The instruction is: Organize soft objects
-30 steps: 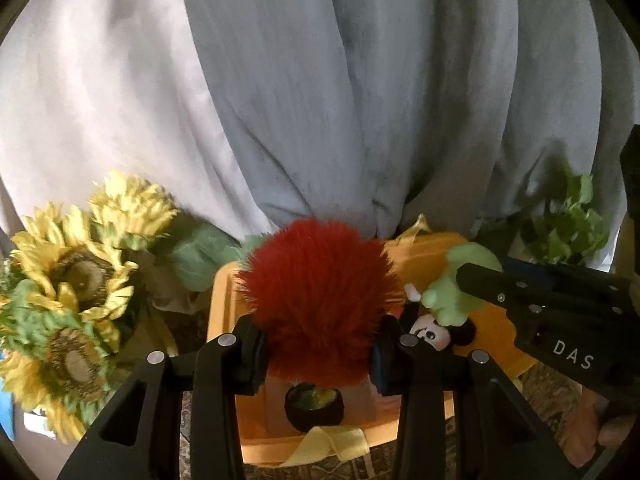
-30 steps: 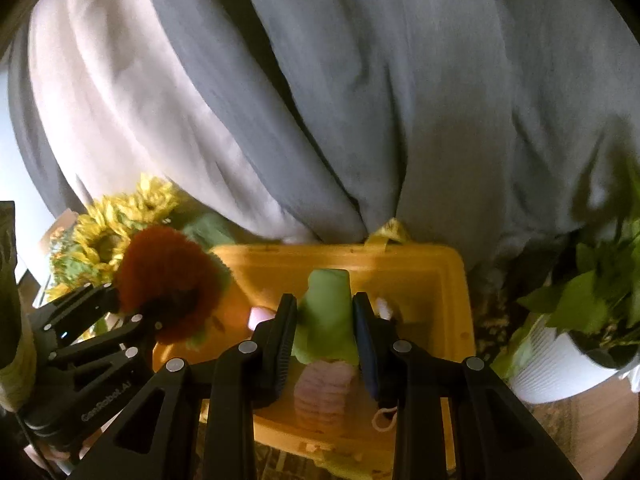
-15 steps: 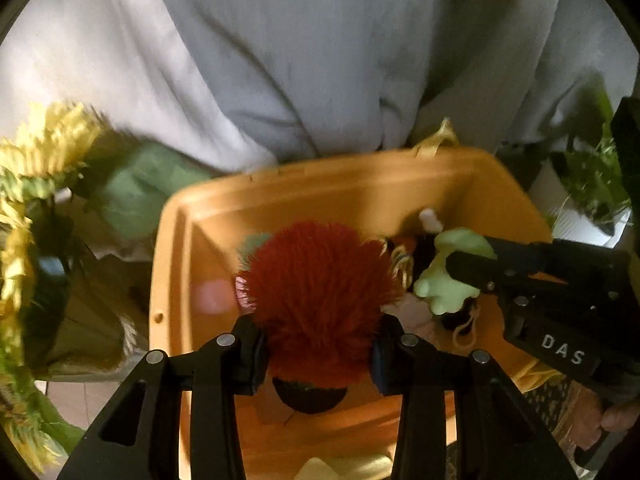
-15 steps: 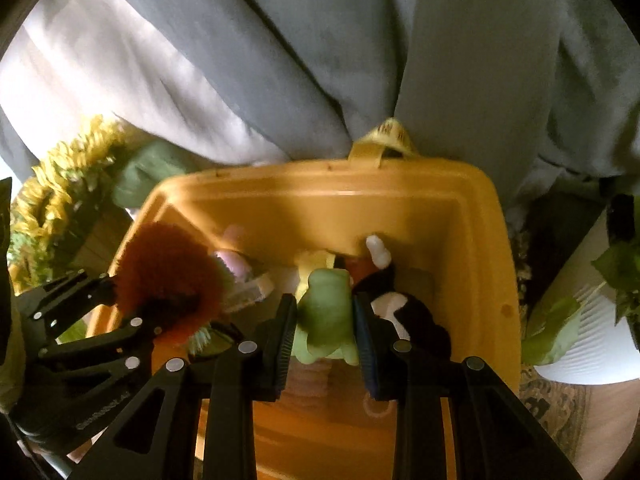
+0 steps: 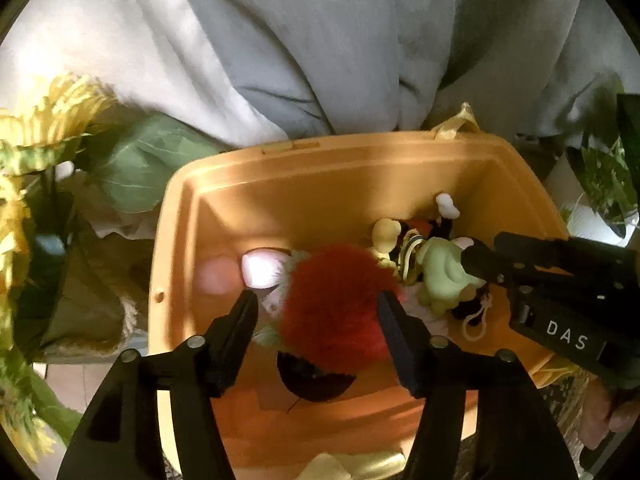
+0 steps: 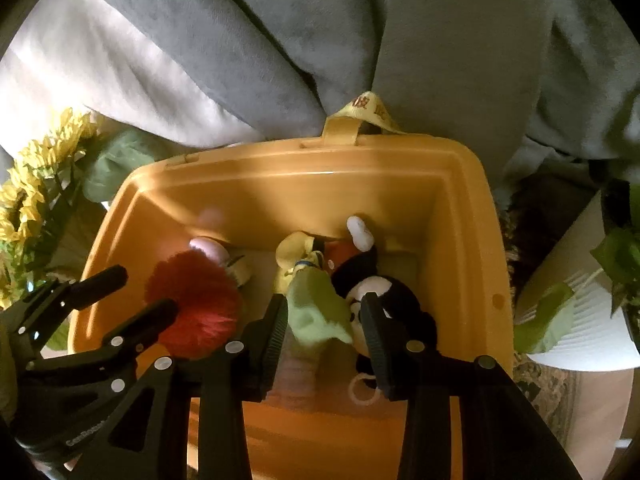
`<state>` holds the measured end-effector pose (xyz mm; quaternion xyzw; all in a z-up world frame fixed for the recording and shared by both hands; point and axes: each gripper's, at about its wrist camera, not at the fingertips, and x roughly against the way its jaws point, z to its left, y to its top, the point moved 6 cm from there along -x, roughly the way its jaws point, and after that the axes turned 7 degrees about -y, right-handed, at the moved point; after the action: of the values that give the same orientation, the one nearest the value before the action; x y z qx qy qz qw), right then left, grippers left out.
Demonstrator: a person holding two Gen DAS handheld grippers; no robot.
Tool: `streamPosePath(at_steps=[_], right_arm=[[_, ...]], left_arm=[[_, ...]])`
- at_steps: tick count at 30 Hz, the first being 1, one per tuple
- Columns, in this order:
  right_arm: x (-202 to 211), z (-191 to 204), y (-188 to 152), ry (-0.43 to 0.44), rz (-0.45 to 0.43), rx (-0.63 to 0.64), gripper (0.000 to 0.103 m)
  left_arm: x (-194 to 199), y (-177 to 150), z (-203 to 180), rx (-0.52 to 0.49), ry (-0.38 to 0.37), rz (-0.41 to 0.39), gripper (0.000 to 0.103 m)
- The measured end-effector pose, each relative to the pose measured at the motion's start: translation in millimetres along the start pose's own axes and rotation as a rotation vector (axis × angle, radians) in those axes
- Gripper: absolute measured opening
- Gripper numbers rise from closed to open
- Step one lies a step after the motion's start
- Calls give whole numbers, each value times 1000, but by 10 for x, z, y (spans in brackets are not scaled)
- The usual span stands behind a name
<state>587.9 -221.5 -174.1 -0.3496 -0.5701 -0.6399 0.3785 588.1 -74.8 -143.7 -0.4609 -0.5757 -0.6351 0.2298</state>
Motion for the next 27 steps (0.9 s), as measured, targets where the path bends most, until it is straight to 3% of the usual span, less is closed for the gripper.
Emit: streamPosePath(at_steps=[4,12,17,27], right_arm=[[171,-13,-42,-4,-21,1,41],[703,39,-180,-21,-109,1,60],[1088,128,-327,-52,-179,-6,67],[1721,480,-873,-81,-319,-44,67]], left_arm=[[174,-31,22,30,22,-17,67],[741,-204,-14,64,67,-113,74],[1163,-376,-7,86,97,-195,79],[1925,-840,107,37,106,-344,93]])
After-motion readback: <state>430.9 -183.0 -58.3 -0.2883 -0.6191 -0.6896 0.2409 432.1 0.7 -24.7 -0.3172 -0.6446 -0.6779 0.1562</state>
